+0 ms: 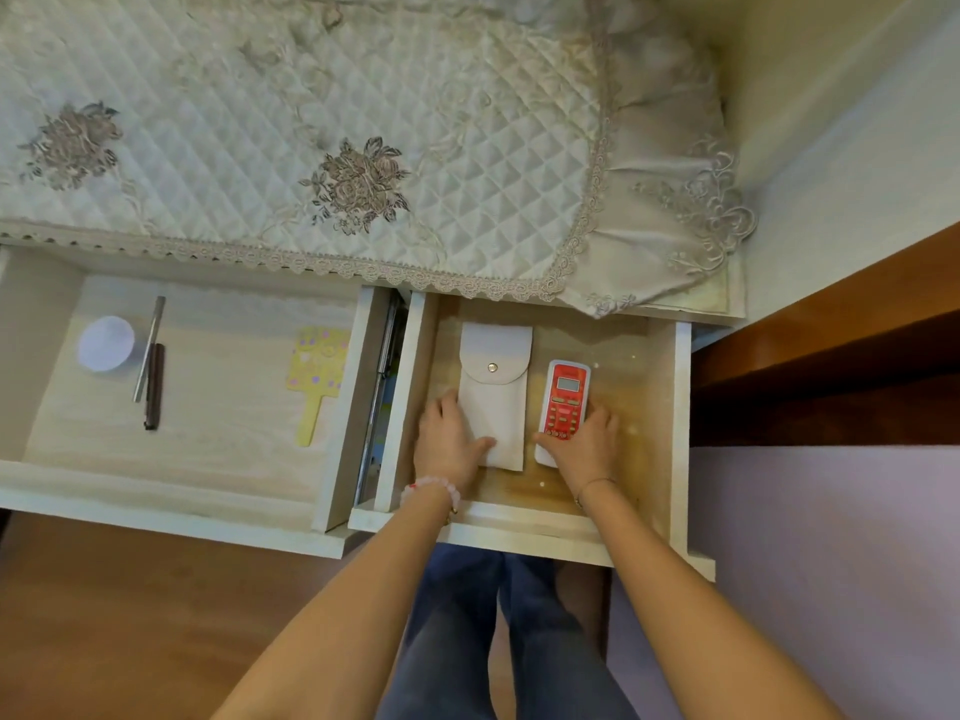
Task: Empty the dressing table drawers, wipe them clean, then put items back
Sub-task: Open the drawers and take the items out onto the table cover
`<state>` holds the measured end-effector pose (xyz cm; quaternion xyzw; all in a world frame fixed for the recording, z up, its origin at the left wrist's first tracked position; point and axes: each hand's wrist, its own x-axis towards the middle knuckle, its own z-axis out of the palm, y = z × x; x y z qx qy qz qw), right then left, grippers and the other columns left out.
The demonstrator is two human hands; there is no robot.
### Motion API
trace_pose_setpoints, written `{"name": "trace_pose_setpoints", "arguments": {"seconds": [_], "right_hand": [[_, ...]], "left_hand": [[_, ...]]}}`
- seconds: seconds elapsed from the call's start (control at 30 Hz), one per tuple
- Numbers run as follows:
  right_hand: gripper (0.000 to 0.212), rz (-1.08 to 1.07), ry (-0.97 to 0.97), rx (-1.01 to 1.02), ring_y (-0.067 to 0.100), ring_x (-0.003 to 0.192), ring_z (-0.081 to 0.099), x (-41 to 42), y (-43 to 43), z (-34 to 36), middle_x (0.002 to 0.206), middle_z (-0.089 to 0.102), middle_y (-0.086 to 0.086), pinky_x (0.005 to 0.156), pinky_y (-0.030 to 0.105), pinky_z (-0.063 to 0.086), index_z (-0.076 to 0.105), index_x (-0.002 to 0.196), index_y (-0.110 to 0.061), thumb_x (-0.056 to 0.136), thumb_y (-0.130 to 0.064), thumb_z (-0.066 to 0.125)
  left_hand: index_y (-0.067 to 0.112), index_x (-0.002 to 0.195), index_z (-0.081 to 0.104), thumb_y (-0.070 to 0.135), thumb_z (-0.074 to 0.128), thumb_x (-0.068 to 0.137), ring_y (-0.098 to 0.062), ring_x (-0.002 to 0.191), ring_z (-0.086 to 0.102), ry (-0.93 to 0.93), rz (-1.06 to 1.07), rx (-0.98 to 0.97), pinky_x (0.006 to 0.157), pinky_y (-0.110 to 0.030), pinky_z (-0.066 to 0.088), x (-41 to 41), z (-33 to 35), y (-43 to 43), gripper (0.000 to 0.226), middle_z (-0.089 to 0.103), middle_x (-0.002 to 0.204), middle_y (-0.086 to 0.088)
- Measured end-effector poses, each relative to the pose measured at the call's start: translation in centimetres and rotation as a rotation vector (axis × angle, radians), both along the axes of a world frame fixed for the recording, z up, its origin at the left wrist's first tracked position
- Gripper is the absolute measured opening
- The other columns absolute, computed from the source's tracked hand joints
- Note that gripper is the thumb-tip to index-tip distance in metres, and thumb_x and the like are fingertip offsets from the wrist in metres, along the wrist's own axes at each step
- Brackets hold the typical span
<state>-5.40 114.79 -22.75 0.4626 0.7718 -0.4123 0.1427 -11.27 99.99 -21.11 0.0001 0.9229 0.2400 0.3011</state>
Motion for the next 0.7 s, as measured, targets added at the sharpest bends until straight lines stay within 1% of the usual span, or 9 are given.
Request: {"name": "trace_pose_setpoints", "arguments": {"seconds": [0.1,0.17,0.2,0.3,0.37,0.43,0.5,0.6,0.7], "right_hand": [[0.087,-0.029,-0.049,0.001,0.029,0.115,0.048,-0.4,0.0,-0.3,0.127,0.043,0.011,0.094,0.045,0.048,0.033,0.129,-0.011,0.062,-0.033,0.084],[0.083,-0.063,-0.046,-0.02,0.029,0.112,0.051,-0.5,0.0,-0.3,0.124,0.047,0.011,0.091,0.045,0.05,0.037,0.125,-0.011,0.06,-0.031,0.085],[0.08,-0.073,-0.042,-0.031,0.029,0.11,0.053,-0.5,0.0,-0.3,0.122,0.05,0.011,0.089,0.042,0.051,0.039,0.122,-0.011,0.06,-0.029,0.086],[0.06,-0.079,-0.012,-0.103,0.027,0.101,0.06,-0.4,0.2,0.1,0.116,0.06,0.012,0.08,0.033,0.05,0.05,0.114,-0.009,0.066,-0.021,0.083],[0.046,-0.095,0.024,-0.171,0.027,0.1,0.062,-0.3,0.4,0.7,0.114,0.063,0.012,0.079,0.032,0.049,0.053,0.11,-0.008,0.072,-0.016,0.079],[0.04,-0.107,0.052,-0.22,0.026,0.101,0.062,-0.2,0.7,1.5,0.115,0.063,0.012,0.078,0.03,0.048,0.055,0.11,-0.007,0.076,-0.012,0.075],[0.039,-0.116,0.075,-0.267,0.022,0.096,0.062,0.0,1.0,2.0,0.115,0.064,0.011,0.075,0.025,0.047,0.056,0.111,-0.007,0.077,-0.012,0.074],[0.046,-0.168,0.116,-0.357,0.014,0.089,0.059,0.8,1.2,2.9,0.118,0.063,0.01,0.067,0.018,0.047,0.054,0.119,-0.007,0.078,-0.013,0.073],[0.046,-0.186,0.174,-0.402,0.012,0.093,0.059,1.5,1.3,4.5,0.119,0.063,0.006,0.068,0.016,0.047,0.053,0.122,-0.01,0.08,-0.014,0.071]], "left_hand": [[0.01,0.136,0.035,0.026,0.078,0.074,-0.027,0.124,0.043,-0.041,0.054,-0.006,0.101,-0.041,0.042,-0.3,-0.3,0.1,0.077,0.044,0.135,-0.01],[0.009,0.13,0.04,0.025,0.078,0.073,-0.026,0.119,0.048,-0.079,0.123,0.023,0.097,-0.038,0.044,-0.3,-0.3,0.3,0.07,0.048,0.129,-0.01],[0.008,0.126,0.043,0.024,0.078,0.074,-0.026,0.117,0.05,-0.094,0.149,0.045,0.095,-0.037,0.045,-0.4,-0.3,0.3,0.065,0.049,0.126,-0.01],[0.009,0.118,0.048,0.016,0.073,0.079,-0.026,0.111,0.054,-0.149,0.239,0.149,0.093,-0.039,0.047,-0.8,0.0,0.2,0.048,0.055,0.12,-0.009],[0.009,0.115,0.049,0.012,0.069,0.082,-0.022,0.104,0.054,-0.18,0.292,0.212,0.09,-0.038,0.05,-1.0,0.6,0.1,0.038,0.057,0.113,-0.007],[0.01,0.111,0.051,0.01,0.067,0.083,-0.019,0.098,0.053,-0.184,0.308,0.254,0.088,-0.036,0.05,-1.0,1.1,-0.1,0.032,0.057,0.105,-0.003],[0.01,0.111,0.053,0.009,0.066,0.084,-0.019,0.098,0.055,-0.189,0.33,0.301,0.087,-0.037,0.051,-0.9,1.7,-0.4,0.03,0.055,0.098,0.002],[0.013,0.113,0.054,0.011,0.064,0.086,-0.019,0.097,0.056,-0.211,0.388,0.369,0.083,-0.036,0.053,-0.6,2.8,-0.8,0.029,0.057,0.1,0.0],[0.015,0.113,0.056,0.012,0.063,0.087,-0.019,0.099,0.058,-0.197,0.458,0.455,0.075,-0.027,0.052,0.0,4.1,-1.3,0.027,0.061,0.106,-0.004]]}}
